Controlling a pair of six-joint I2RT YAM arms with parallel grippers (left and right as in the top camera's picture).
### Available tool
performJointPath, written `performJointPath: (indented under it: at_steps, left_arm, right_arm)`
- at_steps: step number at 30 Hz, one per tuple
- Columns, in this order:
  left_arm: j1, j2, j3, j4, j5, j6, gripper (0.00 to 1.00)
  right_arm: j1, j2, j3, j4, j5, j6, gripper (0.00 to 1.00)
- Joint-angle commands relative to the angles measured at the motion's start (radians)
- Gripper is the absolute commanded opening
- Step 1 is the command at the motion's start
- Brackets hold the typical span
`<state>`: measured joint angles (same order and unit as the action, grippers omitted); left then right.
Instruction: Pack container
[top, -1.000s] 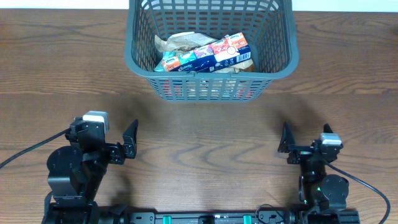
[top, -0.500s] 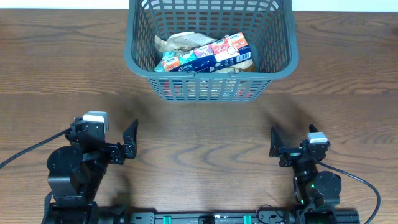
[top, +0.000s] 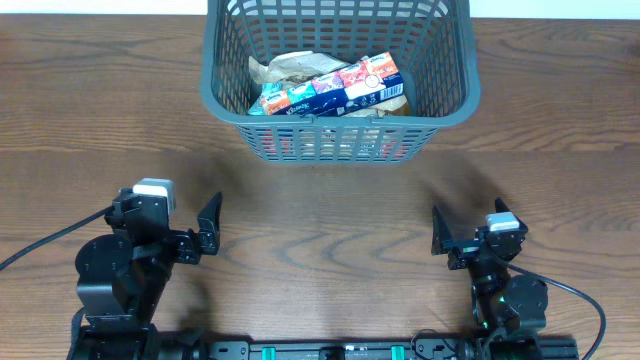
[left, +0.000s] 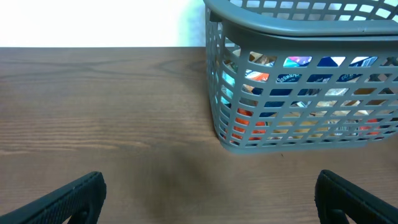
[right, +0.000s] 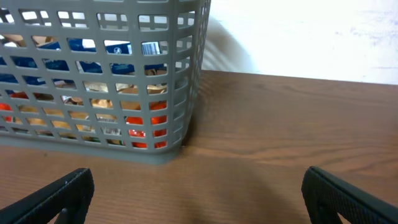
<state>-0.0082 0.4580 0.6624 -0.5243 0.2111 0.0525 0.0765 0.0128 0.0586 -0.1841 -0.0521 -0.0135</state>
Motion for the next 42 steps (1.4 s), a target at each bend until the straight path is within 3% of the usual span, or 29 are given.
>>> performJointPath:
  at_steps: [1, 42]
  left_arm:
    - [0.002, -0.007, 0.000, 0.001, 0.013, 0.005, 0.99]
    - [0.002, -0.007, 0.000, 0.001, 0.013, 0.006, 0.99]
  right_arm:
    - [0.009, -0.008, -0.005, 0.000, 0.031, -0.023, 0.99]
    - [0.017, -0.006, -0.005, 0.000, 0.070, 0.020, 0.99]
